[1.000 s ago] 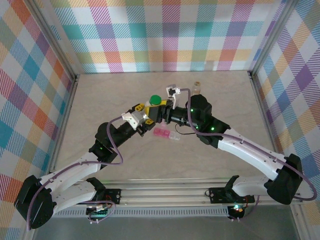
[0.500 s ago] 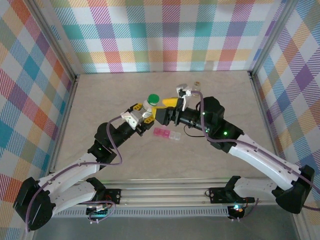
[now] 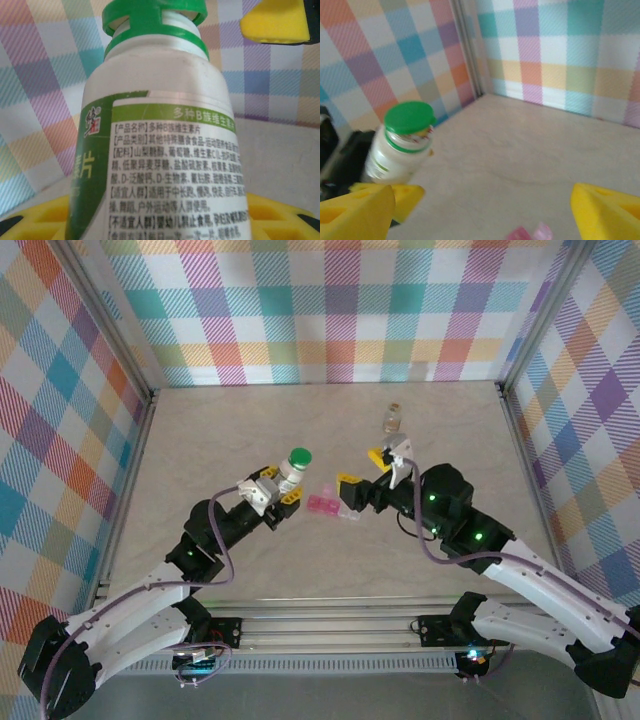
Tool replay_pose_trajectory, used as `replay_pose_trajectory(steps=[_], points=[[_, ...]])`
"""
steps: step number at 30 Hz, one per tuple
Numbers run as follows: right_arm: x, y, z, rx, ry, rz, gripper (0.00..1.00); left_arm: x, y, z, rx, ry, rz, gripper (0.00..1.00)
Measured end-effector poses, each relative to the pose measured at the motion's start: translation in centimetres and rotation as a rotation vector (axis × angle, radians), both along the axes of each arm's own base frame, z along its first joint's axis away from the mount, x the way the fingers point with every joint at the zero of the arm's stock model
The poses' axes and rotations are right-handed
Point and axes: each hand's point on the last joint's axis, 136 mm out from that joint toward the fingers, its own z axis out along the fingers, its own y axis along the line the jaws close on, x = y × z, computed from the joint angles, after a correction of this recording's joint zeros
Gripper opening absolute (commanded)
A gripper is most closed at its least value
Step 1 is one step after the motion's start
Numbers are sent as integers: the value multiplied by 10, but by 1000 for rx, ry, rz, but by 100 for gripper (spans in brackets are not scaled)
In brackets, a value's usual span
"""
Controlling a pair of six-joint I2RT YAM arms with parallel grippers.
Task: Sort the pills into containers
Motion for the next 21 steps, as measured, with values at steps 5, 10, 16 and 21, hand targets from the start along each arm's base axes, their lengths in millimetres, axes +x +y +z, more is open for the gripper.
replay_pose_trajectory(steps=[5,10,16,21], points=[[9,-3,-63,-133,43,-41,89,4,-2,-35,63,84,3,0],[13,-7,-97,-203,38,-62,90,12,-8,-71,138,173,4,0],[22,-17,-112,-233,7,-111,90,16,-11,-111,213,266,6,0],[28,-27,-124,-248,2,-146,90,19,-11,-137,260,327,13,0]])
